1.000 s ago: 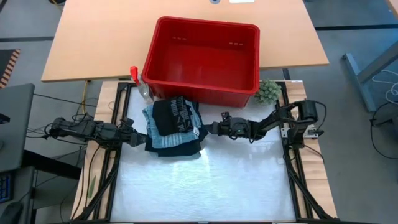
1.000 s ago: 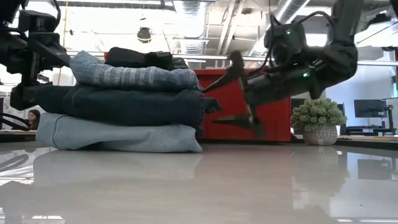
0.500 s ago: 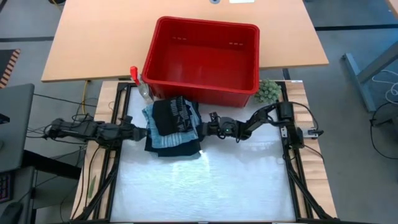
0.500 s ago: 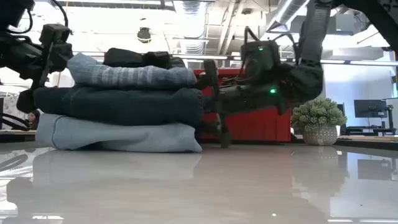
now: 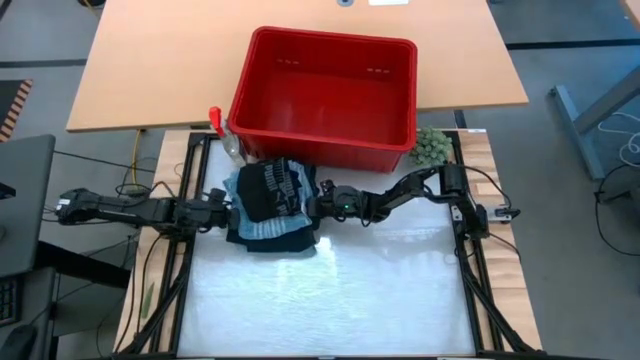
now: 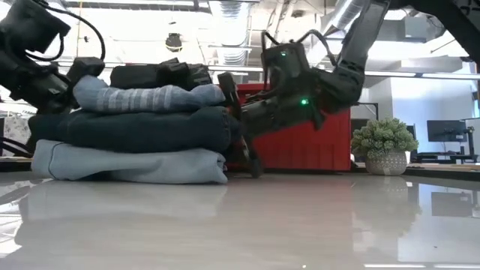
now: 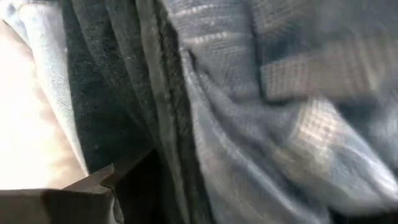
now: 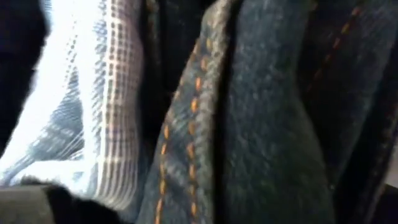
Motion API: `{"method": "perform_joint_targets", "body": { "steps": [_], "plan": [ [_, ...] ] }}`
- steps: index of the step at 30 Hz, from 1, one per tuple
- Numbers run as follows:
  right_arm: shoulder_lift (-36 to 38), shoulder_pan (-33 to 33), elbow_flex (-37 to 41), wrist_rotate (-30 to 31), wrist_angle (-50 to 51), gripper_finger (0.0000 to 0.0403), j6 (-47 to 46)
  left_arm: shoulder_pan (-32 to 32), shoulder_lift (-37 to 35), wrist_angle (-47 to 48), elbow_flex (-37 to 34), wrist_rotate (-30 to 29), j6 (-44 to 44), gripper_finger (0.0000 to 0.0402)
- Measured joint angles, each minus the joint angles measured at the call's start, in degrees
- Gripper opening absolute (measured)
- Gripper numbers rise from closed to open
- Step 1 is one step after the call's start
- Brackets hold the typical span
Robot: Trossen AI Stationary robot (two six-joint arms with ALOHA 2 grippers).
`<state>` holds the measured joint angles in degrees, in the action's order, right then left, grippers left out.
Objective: Fold laundry
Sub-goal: Put the folded blue and black pants, blue shirt, and black boxer into the red laundry bin
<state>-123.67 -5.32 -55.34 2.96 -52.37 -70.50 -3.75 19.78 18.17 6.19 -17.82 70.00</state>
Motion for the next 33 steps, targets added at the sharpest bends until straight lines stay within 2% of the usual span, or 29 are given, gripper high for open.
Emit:
{"method": "perform_joint_targets", "body": {
  "steps": [4, 9, 12, 16, 17, 20, 21, 27, 33],
  "plan": [
    [-0.05, 0.15, -2.16, 0.24, 4.71, 0.0312, -0.22, 2.0, 4.76, -7.97, -1.63, 0.84, -0.42, 0.0293],
    [-0.03, 0.61, -3.84, 0.46, 9.59, 0.0263, -1.64, 4.99, 11.29, -9.4, -1.84, 3.54, 1.19, 0.0276],
    [-0.03, 0.61, -4.01, 0.44, 9.88, 0.0213, -1.68, 6.38, 14.97, -12.88, -1.84, 5.5, 0.45, 0.0236],
    [-0.03, 0.63, -4.06, 0.82, 10.12, 0.0129, -1.68, 7.63, 19.14, -17.28, -1.92, 6.26, -0.31, 0.0156],
    [-0.03, 0.77, -4.05, 1.34, 10.21, 0.0121, -1.68, 8.01, 19.95, -17.68, -1.9, 6.49, -0.26, 0.0135],
    [-0.03, 1.12, -4.05, 2.8, 10.22, 0.0121, -1.68, 8.39, 22.29, -19.45, -1.83, 6.56, 0.39, 0.0079],
    [-0.03, 1.16, -4.03, 2.95, 10.18, 0.0121, -1.68, 8.41, 22.64, -20.39, -1.89, 6.53, 0.13, 0.0073],
    [0.47, 1.03, -3.71, 3.05, 6.34, 0.0121, 0.34, 8.48, 22.98, -27.24, -2.15, 6.01, -1.41, 0.0073],
    [5.36, -0.07, -3.64, 2.55, 10.95, 0.0121, 3.27, 8.53, 23.13, -26.84, 0.64, 6.0, -1.29, 0.0073]
  ]
}}
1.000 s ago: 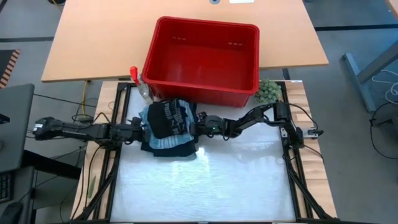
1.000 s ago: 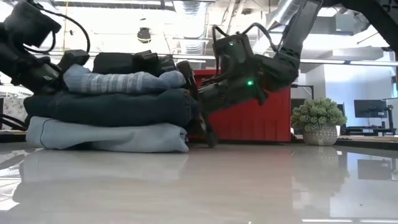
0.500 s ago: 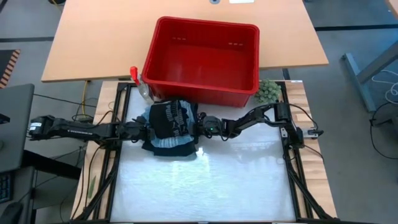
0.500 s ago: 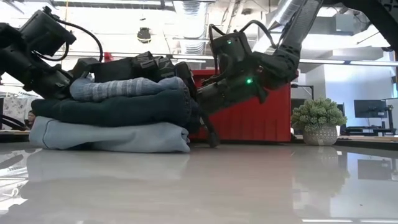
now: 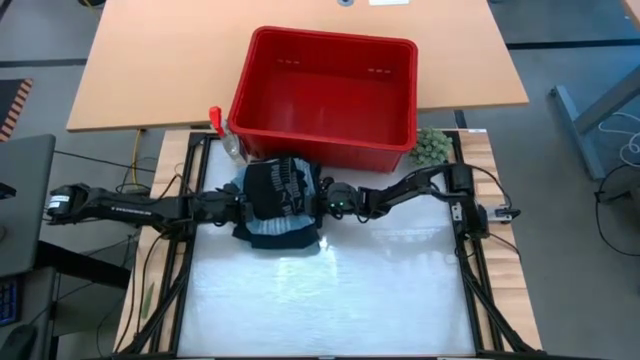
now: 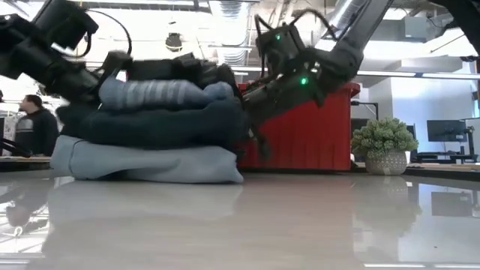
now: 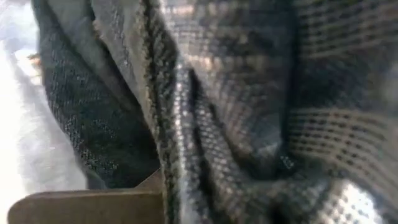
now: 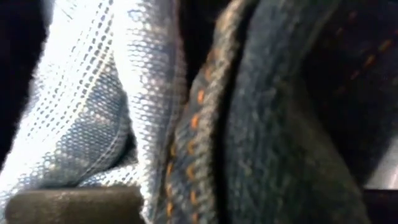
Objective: Fold laundry
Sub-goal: Put the folded blue and black pants, blue shirt, and black boxer into the red laundry bin
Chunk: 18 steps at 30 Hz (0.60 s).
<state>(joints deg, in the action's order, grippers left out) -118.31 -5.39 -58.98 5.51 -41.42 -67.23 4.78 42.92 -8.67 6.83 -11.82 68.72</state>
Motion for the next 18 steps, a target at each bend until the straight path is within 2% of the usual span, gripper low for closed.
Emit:
{"method": "perform_joint_targets", "body": {
  "steps": [5, 11, 18],
  "plan": [
    [5.42, -0.09, -0.02, -0.03, 6.86, 0.0121, 3.15, -0.06, 0.07, -0.73, 4.22, 0.79, -0.31, 0.0073],
    [9.77, -0.13, -0.09, -0.3, 9.53, 0.0121, 3.72, -0.09, -0.07, -0.93, 9.02, 1.17, -0.8, 0.0073],
    [11.02, 0.28, -0.55, -1.38, 15.47, 0.0121, 2.34, -0.17, -0.11, 6.44, 11.07, 1.63, -1.53, 0.0073]
  ]
}}
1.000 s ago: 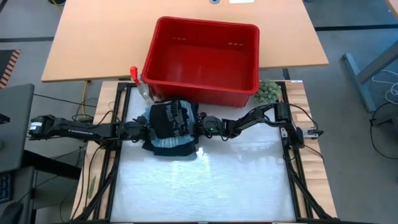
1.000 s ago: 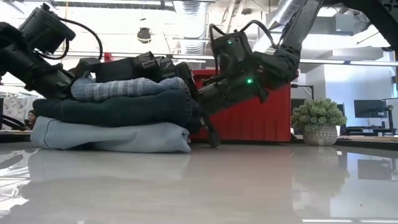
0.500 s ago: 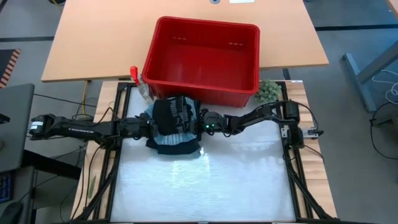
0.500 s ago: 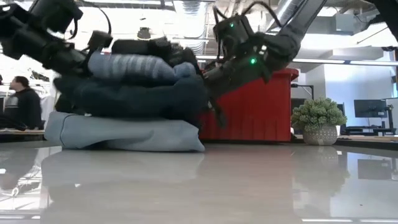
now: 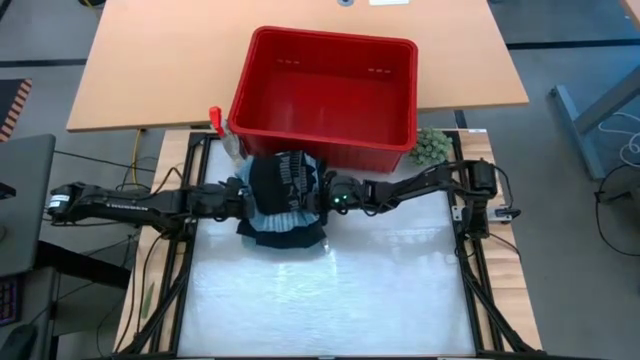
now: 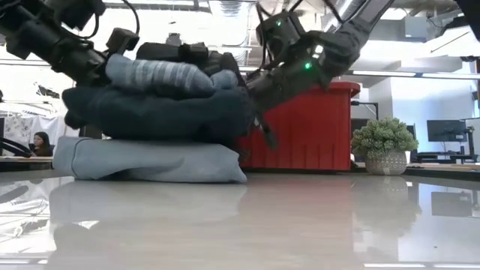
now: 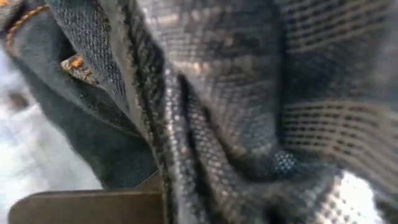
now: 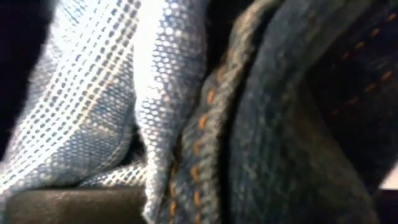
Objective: Fold laundry
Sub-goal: Put the folded blue and black pants, blue shirt, and black boxer into the red laundry bin
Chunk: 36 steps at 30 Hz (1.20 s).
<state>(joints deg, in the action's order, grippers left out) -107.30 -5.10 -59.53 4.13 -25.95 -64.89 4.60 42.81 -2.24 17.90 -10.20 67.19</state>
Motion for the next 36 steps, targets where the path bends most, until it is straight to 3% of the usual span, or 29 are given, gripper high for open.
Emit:
{"method": "perform_joint_targets", "body": {
  "steps": [4, 7, 11, 15, 20, 27, 36],
  "plan": [
    [-2.9, 0.43, 0.0, -0.78, -1.71, 0.0121, 0.19, -0.04, 0.02, 4.13, -0.38, -0.17, -0.04, 0.0082],
    [-3.62, 0.48, -0.06, -1.03, -1.9, 0.0134, 0.15, -0.04, -0.05, 5.56, -0.38, -0.48, 0.01, 0.0151],
    [-3.66, -0.29, -0.09, -2.89, 0.21, 0.0239, 3.57, 0.0, -0.23, 8.72, -0.38, -0.5, -0.55, 0.0248],
    [-3.42, -2.58, -0.09, -8.92, 2.74, 0.0327, 5.44, 0.08, -1.7, 13.39, -0.38, 1.93, -0.57, 0.0297],
    [-3.42, -3.86, -0.09, -11.14, 3.44, 0.0365, 5.62, 0.09, -7.09, 18.3, -0.36, 6.44, -1.84, 0.0301],
    [-3.42, -5.23, 0.02, -15.66, 2.84, 0.0355, 6.48, 0.07, -18.36, 27.42, -0.4, 6.93, -4.22, 0.0295],
    [-1.42, -7.64, 0.13, -18.34, 3.73, 0.0352, 7.16, 0.07, -30.02, 27.34, -0.42, 9.52, -5.53, 0.0295]
  ]
}}
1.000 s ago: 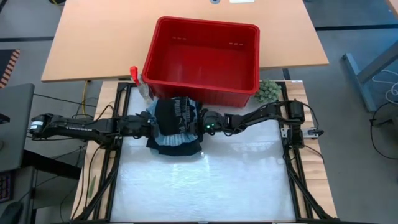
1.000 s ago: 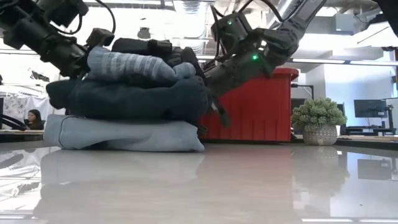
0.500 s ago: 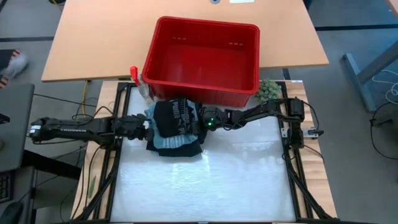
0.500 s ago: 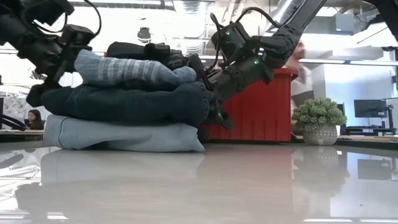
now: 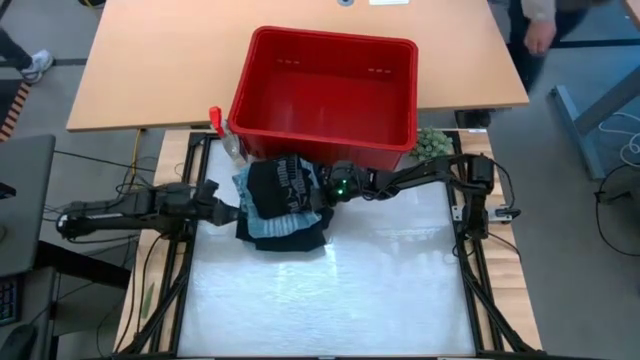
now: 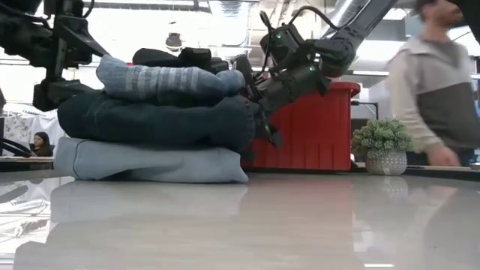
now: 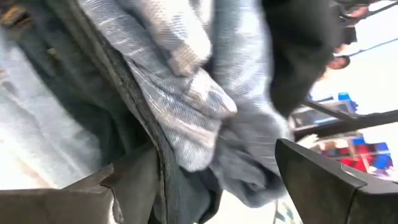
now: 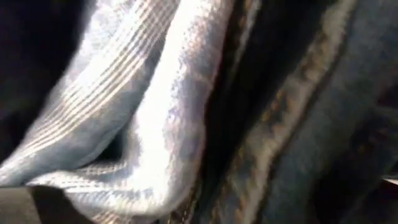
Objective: Fold laundry
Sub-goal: Put the folded blue and black pants, blue shirt, and black boxer into the red laundry bin
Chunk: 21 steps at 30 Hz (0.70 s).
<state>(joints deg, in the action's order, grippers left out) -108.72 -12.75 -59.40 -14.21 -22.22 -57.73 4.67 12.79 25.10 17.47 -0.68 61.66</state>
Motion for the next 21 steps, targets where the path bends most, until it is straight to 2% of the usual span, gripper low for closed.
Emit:
{"method": "perform_joint_targets", "body": {
  "steps": [5, 11, 15, 21],
  "plan": [
    [1.85, -0.86, 0.0, -0.05, 1.43, 0.0352, 1.5, 0.0, -4.37, 2.5, -0.02, 1.3, -0.52, 0.0295],
    [1.85, -0.69, 0.0, -0.42, 2.13, 0.0352, 1.96, -0.04, -8.0, 4.1, -0.02, -3.12, -0.07, 0.0295],
    [1.85, -0.42, 0.0, -0.25, 3.98, 0.0352, 2.86, -0.04, -7.41, 4.0, -0.07, -5.57, 2.36, 0.0295],
    [1.85, -0.42, 0.0, 0.56, 4.07, 0.0352, 3.15, -0.04, -2.47, -0.04, -0.09, -6.43, 2.15, 0.0295]
  ]
}}
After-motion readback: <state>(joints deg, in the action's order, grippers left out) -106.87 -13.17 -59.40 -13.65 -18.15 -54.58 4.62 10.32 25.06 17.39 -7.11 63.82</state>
